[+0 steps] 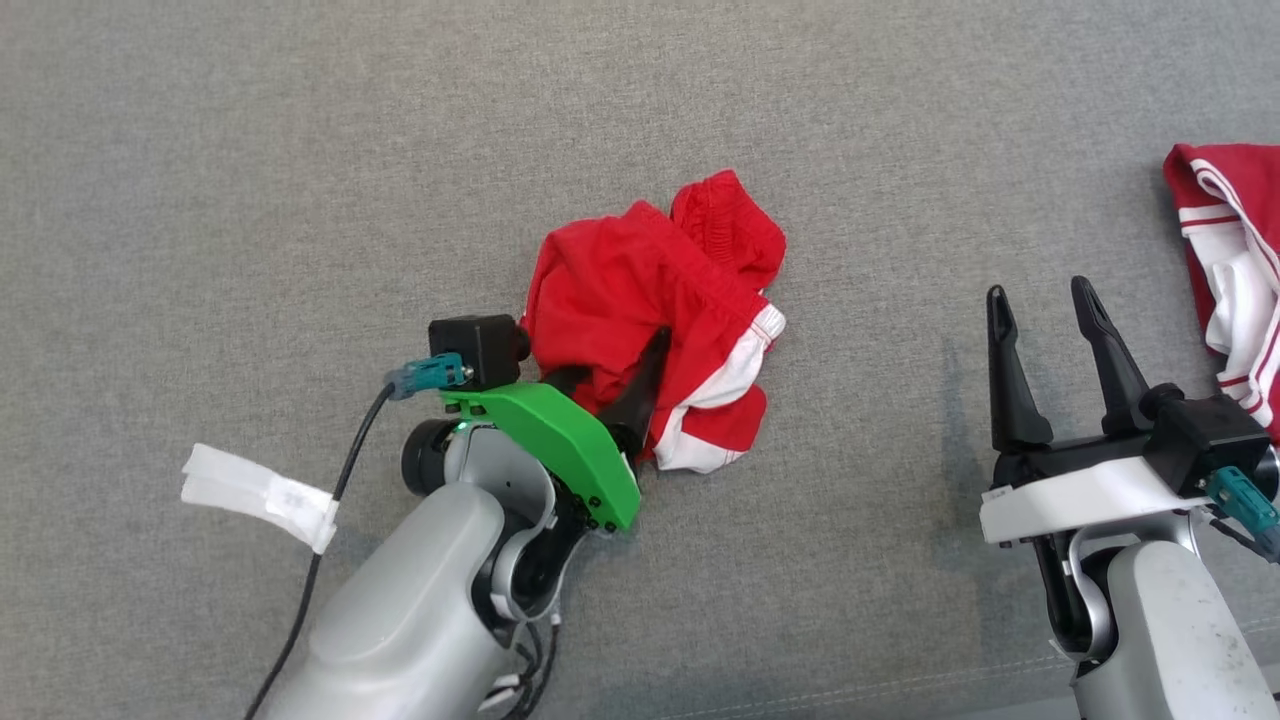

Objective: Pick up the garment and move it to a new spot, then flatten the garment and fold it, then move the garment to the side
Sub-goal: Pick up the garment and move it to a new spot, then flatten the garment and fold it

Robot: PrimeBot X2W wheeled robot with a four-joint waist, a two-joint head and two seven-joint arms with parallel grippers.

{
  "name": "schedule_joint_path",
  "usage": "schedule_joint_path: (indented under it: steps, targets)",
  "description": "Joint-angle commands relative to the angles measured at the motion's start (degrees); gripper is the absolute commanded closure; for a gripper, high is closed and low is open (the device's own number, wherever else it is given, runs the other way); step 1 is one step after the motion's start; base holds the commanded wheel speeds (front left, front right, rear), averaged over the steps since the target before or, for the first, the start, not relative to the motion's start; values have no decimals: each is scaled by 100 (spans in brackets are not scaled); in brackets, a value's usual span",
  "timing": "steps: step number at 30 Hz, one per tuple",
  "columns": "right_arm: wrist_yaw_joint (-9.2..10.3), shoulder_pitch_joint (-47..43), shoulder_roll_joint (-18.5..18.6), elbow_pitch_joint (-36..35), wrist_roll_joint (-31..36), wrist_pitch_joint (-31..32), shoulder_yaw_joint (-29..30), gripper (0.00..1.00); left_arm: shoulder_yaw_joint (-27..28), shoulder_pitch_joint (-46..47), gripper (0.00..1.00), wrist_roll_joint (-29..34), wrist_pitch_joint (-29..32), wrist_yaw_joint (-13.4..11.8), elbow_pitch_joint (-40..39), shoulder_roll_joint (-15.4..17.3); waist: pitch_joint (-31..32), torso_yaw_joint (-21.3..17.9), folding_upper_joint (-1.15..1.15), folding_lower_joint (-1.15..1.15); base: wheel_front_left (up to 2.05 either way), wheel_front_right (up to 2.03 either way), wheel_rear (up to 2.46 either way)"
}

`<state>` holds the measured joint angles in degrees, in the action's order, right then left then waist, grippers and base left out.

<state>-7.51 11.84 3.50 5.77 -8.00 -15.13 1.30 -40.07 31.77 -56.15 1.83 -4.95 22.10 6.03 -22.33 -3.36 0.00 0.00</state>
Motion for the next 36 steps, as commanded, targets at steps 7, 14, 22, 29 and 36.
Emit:
schedule_joint_path:
  steps: [7, 14, 22, 29, 36]
  targets:
    - [4, -225, -26, -59, -84, 2, 159, 0, -952, 141, 0, 1392, 1004, -292, -1263, 1581, 115, 68, 0, 0, 0, 0, 0]
    - [4, -113, -43, -64, -162, 2, 27, 0, -1588, 697, 0, 2604, 2806, -364, -3727, 3278, -33, -108, 0, 0, 0, 0, 0]
    - [4, -68, -49, 67, -290, 1, -90, 0, -2093, 1555, 0, 3107, 3787, 57, -4267, 2826, -128, -498, 0, 0, 0, 0, 0]
    - [4, -150, -52, 127, -351, 1, -233, 0, -2209, 2088, 0, 2857, 4053, 346, -3365, 2032, -95, -795, 0, 0, 0, 0, 0]
    - [4, -220, -53, 194, -422, 1, -291, 0, -2374, 2265, 0, 2829, 4137, 573, -2287, 1863, -75, -958, 0, 0, 0, 0, 0]
